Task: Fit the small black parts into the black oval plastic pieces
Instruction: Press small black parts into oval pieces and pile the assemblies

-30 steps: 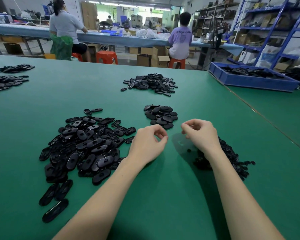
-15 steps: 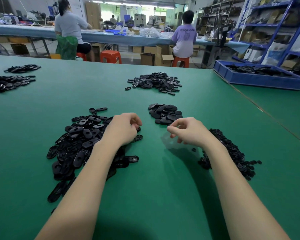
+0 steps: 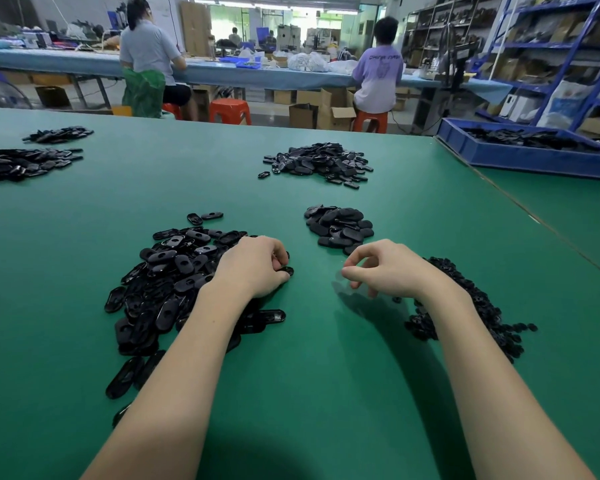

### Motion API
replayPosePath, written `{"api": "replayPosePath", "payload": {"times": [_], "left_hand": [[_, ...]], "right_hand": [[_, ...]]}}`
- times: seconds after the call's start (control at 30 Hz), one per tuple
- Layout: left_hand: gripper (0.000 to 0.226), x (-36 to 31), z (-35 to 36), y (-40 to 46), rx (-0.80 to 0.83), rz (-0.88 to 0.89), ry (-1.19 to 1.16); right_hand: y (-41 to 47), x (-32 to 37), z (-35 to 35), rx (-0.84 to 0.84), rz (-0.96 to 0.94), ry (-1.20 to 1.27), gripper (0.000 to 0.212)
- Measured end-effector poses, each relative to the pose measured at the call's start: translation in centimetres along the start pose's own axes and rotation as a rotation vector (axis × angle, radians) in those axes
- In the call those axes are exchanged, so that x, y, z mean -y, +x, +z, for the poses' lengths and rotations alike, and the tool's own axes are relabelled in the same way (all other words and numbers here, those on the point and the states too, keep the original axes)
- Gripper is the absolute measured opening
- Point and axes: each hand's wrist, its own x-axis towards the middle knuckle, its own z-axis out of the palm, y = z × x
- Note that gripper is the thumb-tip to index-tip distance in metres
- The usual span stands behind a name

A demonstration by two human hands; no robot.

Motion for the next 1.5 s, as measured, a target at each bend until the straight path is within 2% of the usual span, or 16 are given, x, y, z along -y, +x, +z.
{"api": "replayPosePath", "payload": {"times": [0.33,0.5,0.7,0.8,1.07,1.27,1.4,1.5], "left_hand": [[0.017,-1.2,-0.1,-0.5,-0.090,-0.006,0.046],[0.017,-2.8,0.8,-0.3,-0.113,0.045,-0.357],[0.024,-5.9,3.3,-1.5,0.105,-0.041,-0.950],[0.018,-6.4,4.3,-1.9,0.141,-0.124,-1.081],[0.021,-6.4,4.9,-1.8,0.116,-0.145,-1.161],[0.025,-6.5,5.2,-1.6,0.115,-0.170,-1.250],[0.024,-6.5,5.4,-1.3,0.102,-0.195,-1.222],[0.022,-6.4,5.1,-1.2,0.096,-0.190,-1.120]], "right_hand": [[-0.3,-0.7,-0.6,-0.010,0.005,-0.017,0.010],[-0.4,-1.2,-1.0,0.002,0.055,-0.071,0.011],[-0.9,-2.1,-2.7,0.019,0.151,-0.207,0.008],[-1.2,-2.8,-3.3,-0.005,0.223,-0.270,0.009],[-1.6,-3.3,-3.0,-0.008,0.291,-0.220,0.016],[-1.4,-3.1,-2.6,-0.060,0.264,-0.285,0.005],[-1.4,-2.6,-2.4,-0.063,0.221,-0.329,0.007],[-1.4,-2.2,-2.5,0.004,0.138,-0.186,0.011]]}}
